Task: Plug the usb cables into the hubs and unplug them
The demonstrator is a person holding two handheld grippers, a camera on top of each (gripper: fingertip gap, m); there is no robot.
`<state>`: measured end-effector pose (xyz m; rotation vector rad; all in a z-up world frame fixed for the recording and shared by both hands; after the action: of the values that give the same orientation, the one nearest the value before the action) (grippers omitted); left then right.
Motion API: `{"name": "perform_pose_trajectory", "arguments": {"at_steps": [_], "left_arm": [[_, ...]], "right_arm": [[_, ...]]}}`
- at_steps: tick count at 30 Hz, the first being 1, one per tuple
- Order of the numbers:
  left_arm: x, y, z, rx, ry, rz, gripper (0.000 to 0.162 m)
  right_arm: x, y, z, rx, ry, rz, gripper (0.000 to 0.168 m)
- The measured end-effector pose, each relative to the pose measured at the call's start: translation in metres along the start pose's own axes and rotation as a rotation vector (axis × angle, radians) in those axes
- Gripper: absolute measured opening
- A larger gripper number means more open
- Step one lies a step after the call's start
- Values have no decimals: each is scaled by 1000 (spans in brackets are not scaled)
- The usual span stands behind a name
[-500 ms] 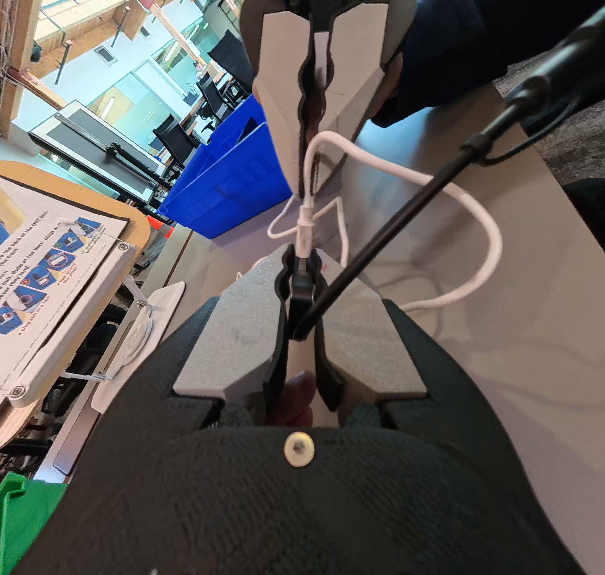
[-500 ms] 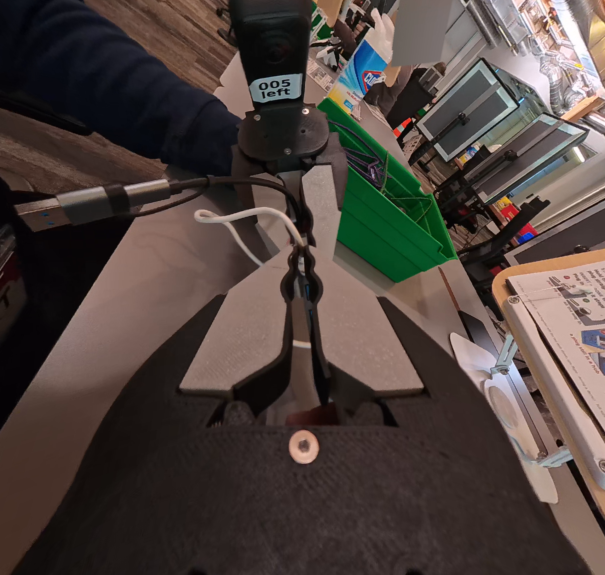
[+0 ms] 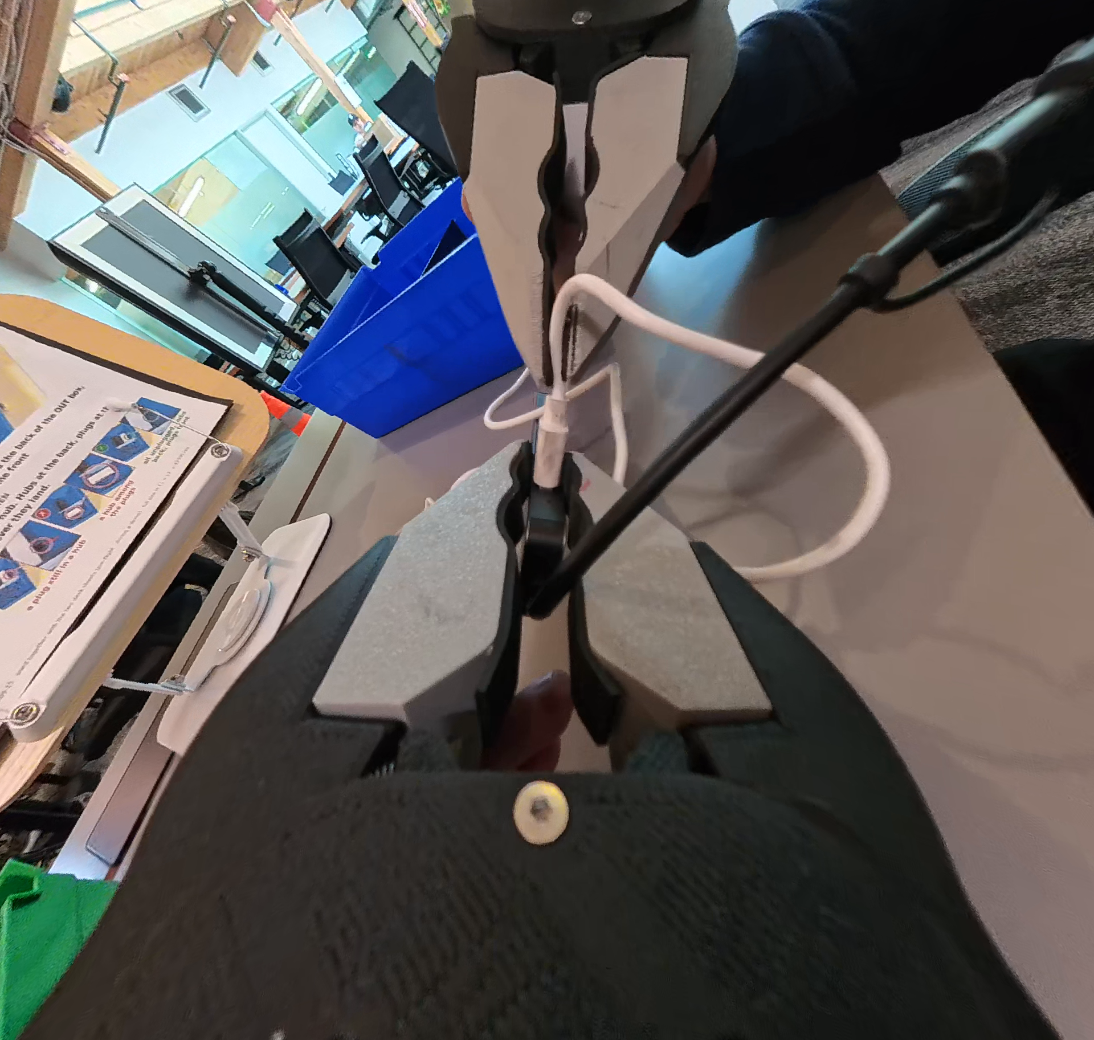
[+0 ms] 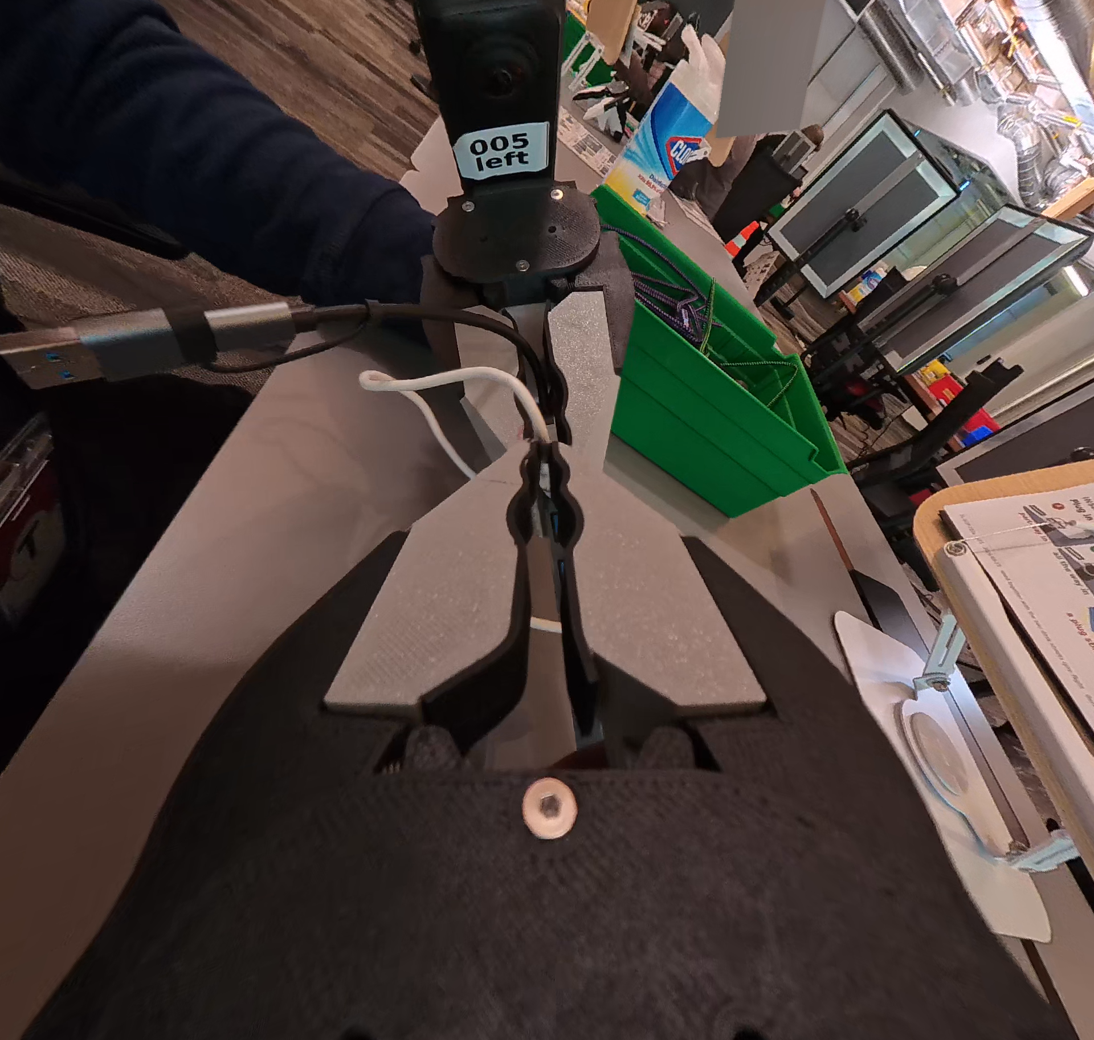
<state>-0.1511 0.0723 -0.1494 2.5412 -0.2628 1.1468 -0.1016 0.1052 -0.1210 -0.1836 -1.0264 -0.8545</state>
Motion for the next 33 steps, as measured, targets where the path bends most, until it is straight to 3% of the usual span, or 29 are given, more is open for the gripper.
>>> {"name": "perform_pose_trajectory", "arguments": {"at_steps": [8, 10, 12, 18, 23, 29, 33], "left_arm": [[-2, 0, -6, 38, -18, 19, 7], [-5, 2, -9, 49, -16, 12, 7], [-5, 3, -12, 74, -14, 15, 7], [-5, 4, -14, 70, 26, 28, 7], [-4, 3, -11, 48, 35, 40, 7], [-10, 3, -14, 56, 51, 13, 7], [-9, 3, -10, 24, 55, 23, 7]], "right_arm": [[9, 7, 4, -22, -68, 78, 7], [9, 13, 17, -96, -100, 84, 7], [-8, 18, 30, -196, -85, -12, 6], [-40, 11, 22, -188, -3, -233, 42], [-46, 9, 13, -165, 104, -287, 44], [-31, 32, 18, -153, 44, -189, 40], [-51, 33, 15, -154, 111, -347, 42]]}}
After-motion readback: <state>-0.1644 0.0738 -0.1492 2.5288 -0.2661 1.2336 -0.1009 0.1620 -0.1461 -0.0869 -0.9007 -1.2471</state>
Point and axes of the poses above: each gripper's, where its closed fingertips meet, y back along the fingers, x out of its top, z = x × y across the jaws, the point moved 4 cm from there along y, back along the fingers, and after that the axes turned 1 degree about -y, right-handed, at the moved point
